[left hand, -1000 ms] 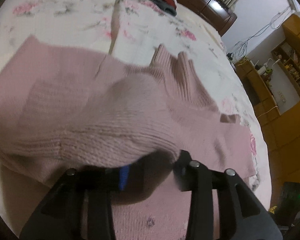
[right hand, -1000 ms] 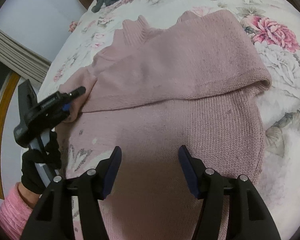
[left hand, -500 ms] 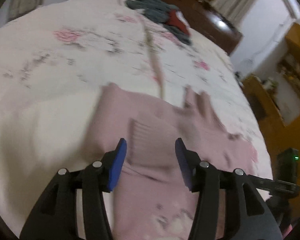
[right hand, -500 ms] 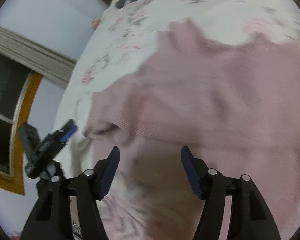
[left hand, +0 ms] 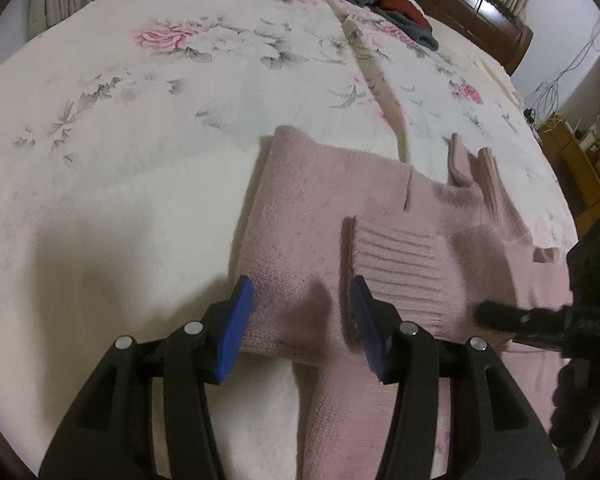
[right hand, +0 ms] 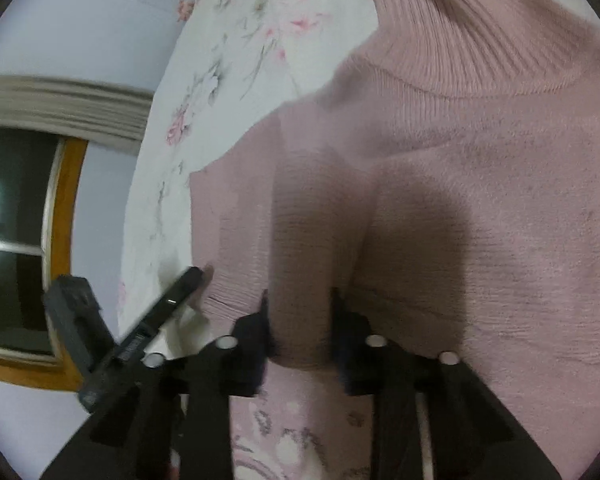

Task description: Fold small clothes

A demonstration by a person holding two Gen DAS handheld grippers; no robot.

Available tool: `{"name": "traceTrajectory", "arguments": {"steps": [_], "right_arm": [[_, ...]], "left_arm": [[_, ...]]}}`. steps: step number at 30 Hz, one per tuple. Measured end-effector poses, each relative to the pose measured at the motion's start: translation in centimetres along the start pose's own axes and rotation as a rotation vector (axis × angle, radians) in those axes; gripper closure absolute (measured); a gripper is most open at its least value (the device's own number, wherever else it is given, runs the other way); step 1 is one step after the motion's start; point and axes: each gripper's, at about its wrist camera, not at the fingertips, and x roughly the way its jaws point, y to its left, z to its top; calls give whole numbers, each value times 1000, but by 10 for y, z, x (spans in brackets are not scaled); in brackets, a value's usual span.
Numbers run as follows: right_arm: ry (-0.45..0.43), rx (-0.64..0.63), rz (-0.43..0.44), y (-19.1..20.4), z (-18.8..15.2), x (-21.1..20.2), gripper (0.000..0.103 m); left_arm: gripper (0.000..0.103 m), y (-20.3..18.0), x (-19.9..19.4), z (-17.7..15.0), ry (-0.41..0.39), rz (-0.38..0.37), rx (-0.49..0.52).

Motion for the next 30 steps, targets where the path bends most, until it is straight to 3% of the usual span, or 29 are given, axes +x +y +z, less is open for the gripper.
{"name": "traceTrajectory", "arguments": {"steps": [6,10,17,20,21,25,27,30], "right_arm": [[-107,-59,11,0,-10,-63,81],[-152,-63,-105,-19,-11,-90,81],[-123,9,-191,-56,-8,-74,80],[-107,9,-248,-63,-10,-65,76],[-113,8,-255,-62,-12,-68,74],[-239,-79,-420,-34,-22,-94,56],[-268,-134,-396,-11,-26,-102,53],[-198,-181,-341,14,-25,-85,53]], "left_arm": [[52,-24,-19,6,-65,-21,51],[52,-42,-6,7,-46,-11,68],[51,-48,36,-4,43,91,76],[49,-39,44,-7,57,79,55],[49,-36,45,-7,56,68,46],[51,-36,38,-7,57,68,56],[51,-38,29,-7,37,53,51],[51,-47,20,-8,15,48,83]]}}
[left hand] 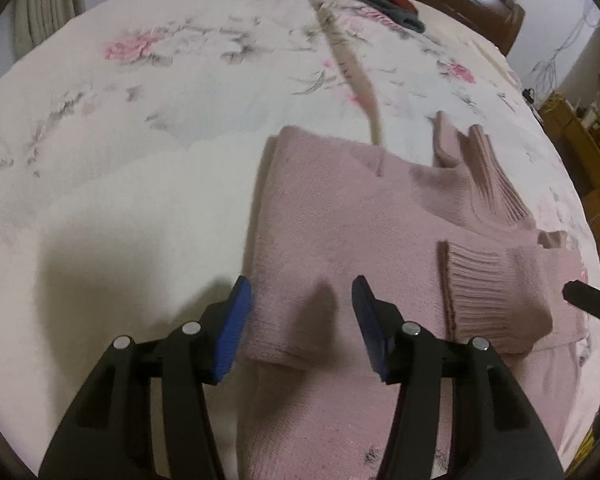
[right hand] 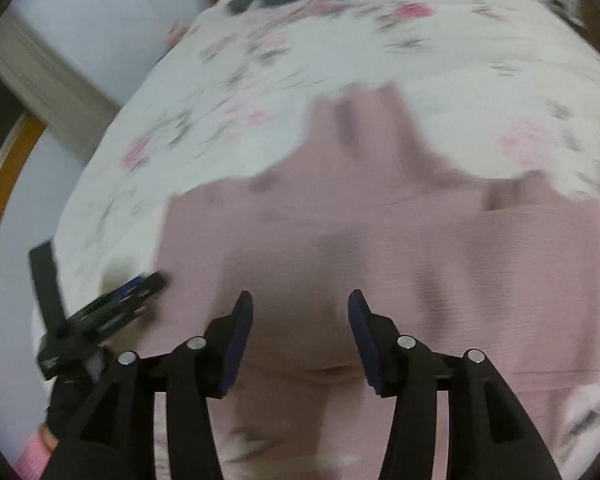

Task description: Fold small clothes

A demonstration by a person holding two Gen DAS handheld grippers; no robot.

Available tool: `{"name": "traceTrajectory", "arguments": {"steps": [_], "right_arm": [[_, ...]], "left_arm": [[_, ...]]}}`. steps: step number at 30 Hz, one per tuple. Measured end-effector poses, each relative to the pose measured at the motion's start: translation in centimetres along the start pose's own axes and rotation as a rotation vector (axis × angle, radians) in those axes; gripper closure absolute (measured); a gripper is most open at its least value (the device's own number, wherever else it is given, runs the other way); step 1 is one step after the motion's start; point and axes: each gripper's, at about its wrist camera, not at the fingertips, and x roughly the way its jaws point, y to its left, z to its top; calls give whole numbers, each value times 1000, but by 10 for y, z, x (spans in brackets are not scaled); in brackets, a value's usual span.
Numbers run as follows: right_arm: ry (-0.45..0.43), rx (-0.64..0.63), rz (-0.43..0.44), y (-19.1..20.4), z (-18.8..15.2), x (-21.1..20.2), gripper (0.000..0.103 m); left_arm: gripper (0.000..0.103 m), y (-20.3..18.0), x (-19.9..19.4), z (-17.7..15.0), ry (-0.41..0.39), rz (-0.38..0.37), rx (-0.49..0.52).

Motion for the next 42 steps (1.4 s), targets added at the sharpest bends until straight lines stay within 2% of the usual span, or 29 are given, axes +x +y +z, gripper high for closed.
{"name": "traceTrajectory", "arguments": {"steps": [2,6,8,10,13,14,16,17,18,19,20,22,24,30,35,42], "right_arm": [[57,-20,21,19,-2,17,53],[122,-30,-14,40,-10,50,53],[151,-19,-18,46,-11,64,48],[165,-42,-63,55,-11,74,36],[185,-87,-147,64,-13,88,36],[188,-98,-175,66,-14,92,38],[181,-141,-243,70,-16,97,54],[176,-155,-255,71,-17,96,56],[173,-158,-254,69,-17,95,66],[169,-155,-269,65,-17,92,85],[166,-140,-264,57,-16,87,90],[163,-43,-156,35,-13,73,93],[122,17,-96,15,-11,51,93],[-8,151,-3,-47,-11,-20,93],[-66,214,-25,-92,-16,-60,93],[-68,348,-85,-165,-35,-74,93]], "left_arm": [[50,-5,0,0,5,-5,18],[50,-6,7,1,31,24,39],[48,-2,16,2,56,44,41],[45,5,23,2,77,26,17],[44,11,26,2,75,-4,-5],[44,10,27,1,74,-3,-1],[44,8,28,0,71,5,15],[44,8,28,0,71,6,17],[44,8,28,0,71,6,18],[44,8,28,0,72,5,15],[44,9,28,0,72,4,12],[44,8,29,-1,71,6,12],[44,8,29,-1,68,8,14],[43,7,29,-3,62,16,12],[43,6,29,-3,60,15,12],[43,6,29,-3,59,18,14]]}}
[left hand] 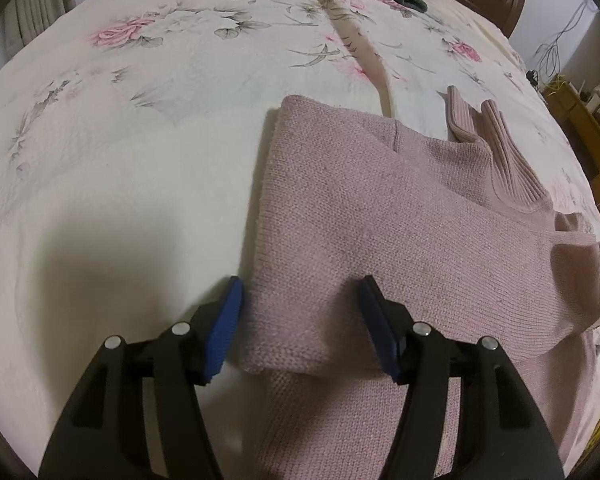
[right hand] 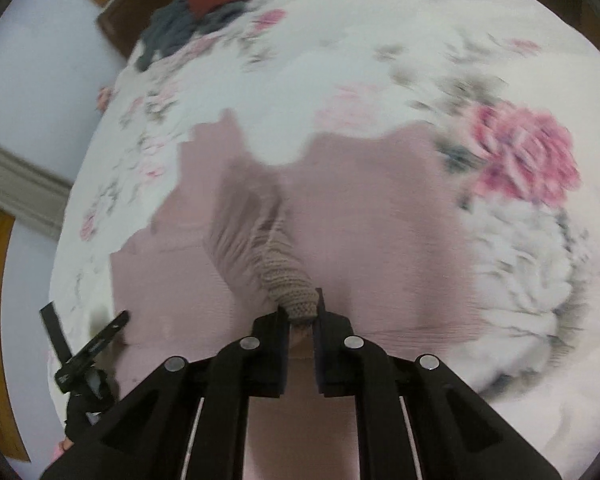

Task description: Fold small clothes

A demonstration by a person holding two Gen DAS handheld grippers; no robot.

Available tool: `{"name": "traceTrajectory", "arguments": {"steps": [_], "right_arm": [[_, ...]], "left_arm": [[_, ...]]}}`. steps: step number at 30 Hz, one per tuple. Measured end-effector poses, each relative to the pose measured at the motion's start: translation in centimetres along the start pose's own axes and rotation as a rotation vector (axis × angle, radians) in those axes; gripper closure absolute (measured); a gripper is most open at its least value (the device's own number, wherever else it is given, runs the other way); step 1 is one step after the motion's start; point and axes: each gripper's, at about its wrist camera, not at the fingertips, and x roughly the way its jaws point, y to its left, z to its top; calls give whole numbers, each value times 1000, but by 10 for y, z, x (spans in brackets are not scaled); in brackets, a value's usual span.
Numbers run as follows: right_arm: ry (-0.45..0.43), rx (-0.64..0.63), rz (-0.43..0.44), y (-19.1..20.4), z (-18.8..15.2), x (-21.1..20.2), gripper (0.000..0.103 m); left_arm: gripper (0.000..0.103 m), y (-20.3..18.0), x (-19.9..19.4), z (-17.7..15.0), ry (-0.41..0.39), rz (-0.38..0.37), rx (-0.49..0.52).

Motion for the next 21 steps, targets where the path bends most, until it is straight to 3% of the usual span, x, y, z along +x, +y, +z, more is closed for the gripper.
{"name": "traceTrajectory", "arguments": {"steps": [7,11,13,16,21], "right_arm": [[50,77,4,-30,-11,24,87],[-11,34,-65,-25,-15,0,80],[-64,-16,-94,-16,-12,-16,80],[-89,-73,-51,-1,-8,-26,75],[-38,-145,-39,21,-7,-4,74]], "left_arm": [[42,0,0,1,1,5,5],[43,-2,-5,4,12,20,14],[43,-7,-17,6,-22,45,21],[43,-28,-40,8,-102,16,77],[42,-65,-31,5,-60,-69,155]]}}
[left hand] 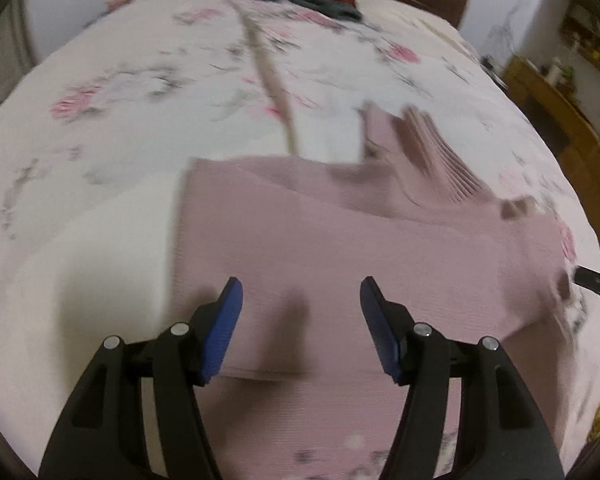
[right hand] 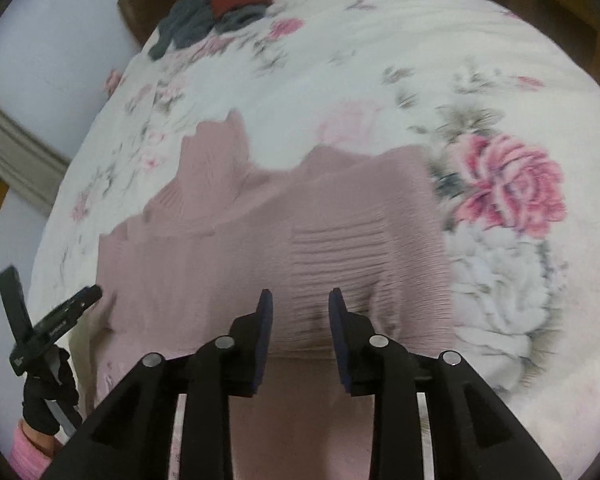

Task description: Fold small clothes

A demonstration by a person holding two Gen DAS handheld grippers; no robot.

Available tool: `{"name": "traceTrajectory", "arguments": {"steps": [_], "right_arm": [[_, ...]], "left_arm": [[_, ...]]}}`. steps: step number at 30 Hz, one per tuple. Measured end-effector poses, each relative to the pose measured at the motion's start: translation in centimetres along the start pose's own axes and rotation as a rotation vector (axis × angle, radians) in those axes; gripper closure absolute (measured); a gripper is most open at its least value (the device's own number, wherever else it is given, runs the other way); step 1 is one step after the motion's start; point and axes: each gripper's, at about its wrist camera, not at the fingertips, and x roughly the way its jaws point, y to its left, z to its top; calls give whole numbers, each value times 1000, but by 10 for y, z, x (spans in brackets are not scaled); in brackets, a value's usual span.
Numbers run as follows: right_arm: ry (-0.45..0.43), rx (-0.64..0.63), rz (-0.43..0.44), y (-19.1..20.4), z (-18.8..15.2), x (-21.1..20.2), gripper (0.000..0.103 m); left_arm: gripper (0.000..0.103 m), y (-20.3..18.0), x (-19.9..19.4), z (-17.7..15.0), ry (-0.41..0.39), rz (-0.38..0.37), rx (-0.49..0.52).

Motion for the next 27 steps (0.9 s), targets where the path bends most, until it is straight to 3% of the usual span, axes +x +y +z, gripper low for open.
{"name": "traceTrajectory", "arguments": {"steps": [4,17,22,27], "right_arm": [[57,47,-50,-17,-6,22,74],[76,32,-20,-18,-4,25,70],[18,-11,101,11,36,9,58],[34,-55,137,47,92,35,49]], "left_arm": [[42,-2,26,-13,70,20,9],[40,3,27,-13,73,14,52],[39,-10,5,27,-6,-85,30],[38,-31,35,88,19,-113,7]]}}
